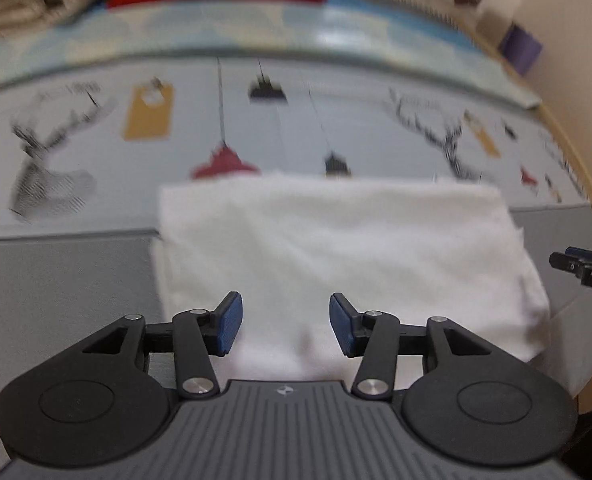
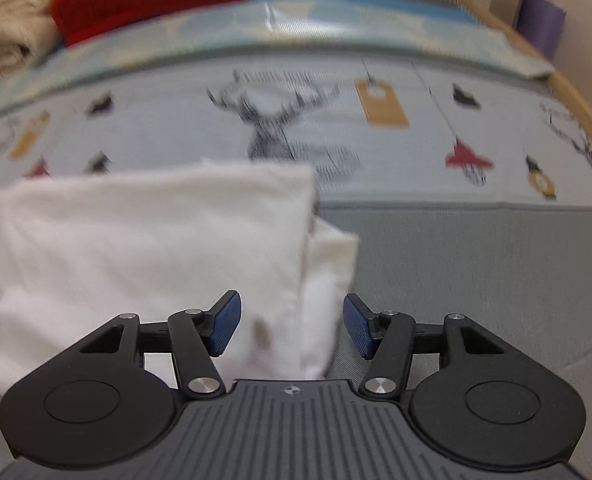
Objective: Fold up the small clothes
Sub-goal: 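Lift both open grippers off the folded white shirt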
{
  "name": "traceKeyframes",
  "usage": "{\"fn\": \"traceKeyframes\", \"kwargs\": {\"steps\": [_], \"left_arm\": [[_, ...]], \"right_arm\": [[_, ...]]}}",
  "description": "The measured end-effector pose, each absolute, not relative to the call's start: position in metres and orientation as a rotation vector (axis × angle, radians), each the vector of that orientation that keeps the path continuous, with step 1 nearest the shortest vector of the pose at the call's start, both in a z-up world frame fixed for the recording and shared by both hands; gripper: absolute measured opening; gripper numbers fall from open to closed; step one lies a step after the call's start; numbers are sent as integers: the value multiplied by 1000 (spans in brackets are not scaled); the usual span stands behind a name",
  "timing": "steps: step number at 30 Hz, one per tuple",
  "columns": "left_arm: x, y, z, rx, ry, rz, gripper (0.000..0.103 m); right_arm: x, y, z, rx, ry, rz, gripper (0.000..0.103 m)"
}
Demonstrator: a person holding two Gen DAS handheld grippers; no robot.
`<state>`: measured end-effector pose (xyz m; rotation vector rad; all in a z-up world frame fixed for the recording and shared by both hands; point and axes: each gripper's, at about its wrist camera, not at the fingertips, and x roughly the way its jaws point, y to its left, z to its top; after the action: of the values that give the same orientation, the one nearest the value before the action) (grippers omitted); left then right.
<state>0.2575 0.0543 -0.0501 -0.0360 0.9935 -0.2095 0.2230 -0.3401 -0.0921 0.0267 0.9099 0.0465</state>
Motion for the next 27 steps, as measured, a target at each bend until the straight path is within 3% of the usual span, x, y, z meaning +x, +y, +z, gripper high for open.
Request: {"fn": "traceKeyframes", "kwargs": {"steps": [8,11,15,27], "left_arm": [[197,91,9,-39,796,-177,62],[178,103,0,-83,771,-145,62],[166,99,-1,-11,781,-131,62],[189,124,-29,-60,908,-79,62]], "right_arm": [[181,-299,-45,-26,700,135,54],[168,-286,-35,-7,657,168,48],[154,-265,-32,17,644,226,31],[133,-155,-68,-57,655,393,30]]}}
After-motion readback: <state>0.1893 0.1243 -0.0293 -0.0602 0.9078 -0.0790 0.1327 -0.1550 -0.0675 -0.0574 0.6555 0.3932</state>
